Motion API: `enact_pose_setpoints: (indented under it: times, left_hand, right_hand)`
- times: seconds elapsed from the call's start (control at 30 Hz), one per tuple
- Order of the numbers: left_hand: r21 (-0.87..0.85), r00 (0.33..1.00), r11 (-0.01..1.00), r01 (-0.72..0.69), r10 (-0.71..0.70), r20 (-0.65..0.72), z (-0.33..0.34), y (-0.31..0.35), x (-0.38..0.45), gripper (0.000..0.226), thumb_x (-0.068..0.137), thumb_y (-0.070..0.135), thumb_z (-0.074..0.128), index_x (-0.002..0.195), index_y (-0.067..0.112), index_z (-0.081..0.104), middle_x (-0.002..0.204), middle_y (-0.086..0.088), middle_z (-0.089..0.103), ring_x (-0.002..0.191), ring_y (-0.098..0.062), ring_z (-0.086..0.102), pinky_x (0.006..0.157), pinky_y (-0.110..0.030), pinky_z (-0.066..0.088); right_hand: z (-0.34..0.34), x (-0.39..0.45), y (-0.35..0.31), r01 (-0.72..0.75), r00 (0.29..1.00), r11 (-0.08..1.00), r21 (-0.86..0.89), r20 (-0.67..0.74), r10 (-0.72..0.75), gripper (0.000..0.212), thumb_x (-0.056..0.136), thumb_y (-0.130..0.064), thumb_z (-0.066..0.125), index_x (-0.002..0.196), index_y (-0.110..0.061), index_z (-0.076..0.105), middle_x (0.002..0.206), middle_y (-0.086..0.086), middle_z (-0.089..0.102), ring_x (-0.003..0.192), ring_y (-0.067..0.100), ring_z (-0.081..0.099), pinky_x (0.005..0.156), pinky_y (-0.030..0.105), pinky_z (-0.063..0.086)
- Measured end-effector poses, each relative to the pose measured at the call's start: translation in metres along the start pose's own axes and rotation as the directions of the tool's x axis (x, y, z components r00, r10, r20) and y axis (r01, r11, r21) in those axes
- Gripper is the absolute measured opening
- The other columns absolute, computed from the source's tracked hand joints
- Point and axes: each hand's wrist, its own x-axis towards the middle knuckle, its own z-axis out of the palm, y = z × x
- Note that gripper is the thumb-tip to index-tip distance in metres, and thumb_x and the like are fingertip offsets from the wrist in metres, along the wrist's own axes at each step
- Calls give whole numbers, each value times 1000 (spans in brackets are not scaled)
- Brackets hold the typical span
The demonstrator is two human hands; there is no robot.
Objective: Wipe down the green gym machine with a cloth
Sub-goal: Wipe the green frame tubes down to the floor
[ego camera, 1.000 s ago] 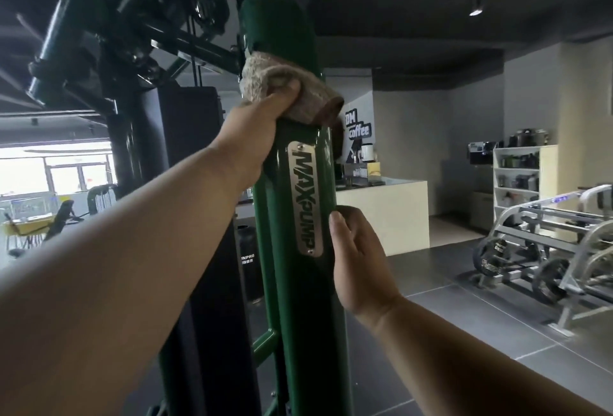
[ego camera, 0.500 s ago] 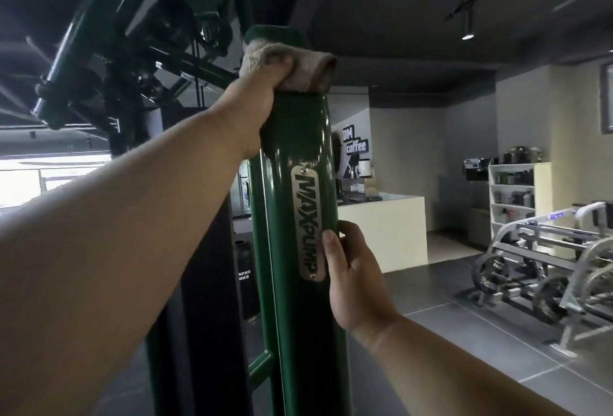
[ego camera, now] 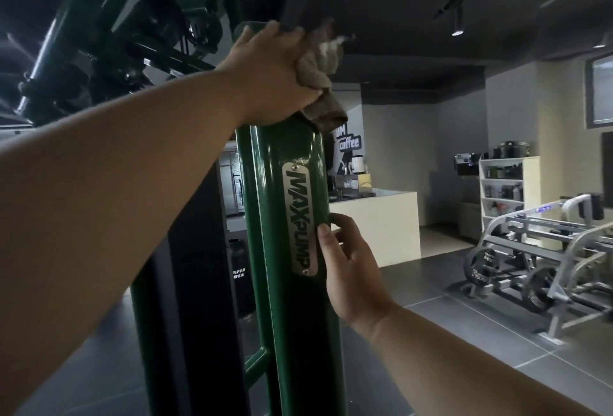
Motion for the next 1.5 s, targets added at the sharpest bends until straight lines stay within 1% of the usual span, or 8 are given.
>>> enact_pose_setpoints:
  times: [0.37, 0.5, 0.63, 0.73, 0.93, 1.13, 1.3, 1.5]
  left_hand:
    - [310, 839, 807, -503, 370, 399, 82, 116, -127, 55, 99, 63, 30, 108, 26, 71, 107, -1, 68, 122, -30, 55, 127, -62, 8]
    - [330, 756, 752, -570, 322, 570, 107, 152, -154, 60, 101, 55, 25, 106, 18, 72, 104, -14, 68, 114, -41, 57, 124, -68, 7]
    - [439, 865, 762, -476, 317, 389, 97, 139, -130, 66, 100, 64, 23, 97, 17, 69, 103, -10, 69, 117, -39, 57, 124, -70, -3]
    - [476, 956, 830, -291, 239, 168, 67, 100, -92, 85, 89, 79, 11, 116, 23, 69, 124, -3, 65, 142, -37, 40, 124, -68, -8]
    - [412, 954, 860, -301, 268, 137, 48, 77, -77, 79, 87, 78, 22, 116, 21, 69, 119, 2, 64, 146, -35, 35, 127, -65, -1]
    - [334, 943, 882, -331, 305, 129, 72, 91, -107, 80, 87, 78, 31, 127, 18, 64, 130, -2, 63, 152, -39, 29, 126, -65, 0]
    - [332, 988, 931, -152, 138, 63, 68, 84, -109, 107, 85, 86, 24, 165, 15, 24, 174, -10, 16, 161, -39, -5, 126, -62, -10]
    - [-101, 976, 994, 47, -67, -205, 56, 53, -135, 127, 74, 95, 53, 169, 22, 9, 176, 3, 10, 163, -23, 0, 131, -53, 0]
  right_hand:
    - [-24, -36, 14, -51, 988, 973, 223, -133, 83, 45, 99, -62, 40, 138, -41, 50, 125, -2, 66, 104, 10, 70, 82, 33, 58]
    - [-36, -47, 31, -66, 981, 997, 49, -180, 73, 47, 98, -65, 39, 140, -46, 51, 137, -20, 54, 129, 1, 53, 110, 41, 48]
    - [-42, -40, 31, -26, 992, 998, 61, -124, 33, 48, 101, -59, 39, 135, -36, 63, 128, -15, 65, 125, 11, 59, 107, 47, 49]
    - [-40, -21, 11, 18, 1000, 988, 151, -24, -14, 34, 113, -28, 38, 125, -20, 69, 113, -15, 74, 111, 1, 63, 95, 18, 47]
    - [-29, 25, -25, 68, 986, 959, 274, -167, -22, 30, 113, -20, 40, 122, -19, 68, 101, -12, 74, 91, 3, 68, 73, 10, 48]
    - [-23, 21, -10, 146, 979, 954, 264, -179, -100, 26, 99, -38, 55, 122, -30, 66, 97, 4, 66, 86, 25, 60, 79, 42, 50]
    - [-25, 18, -14, 194, 975, 980, 46, -119, -187, 25, 101, -22, 61, 123, -29, 71, 110, -11, 74, 101, 15, 70, 89, 42, 58]
    - [-22, 46, -37, 149, 989, 989, -27, -20, -149, 29, 107, -12, 51, 126, -20, 72, 108, -5, 77, 100, 11, 73, 85, 27, 58]
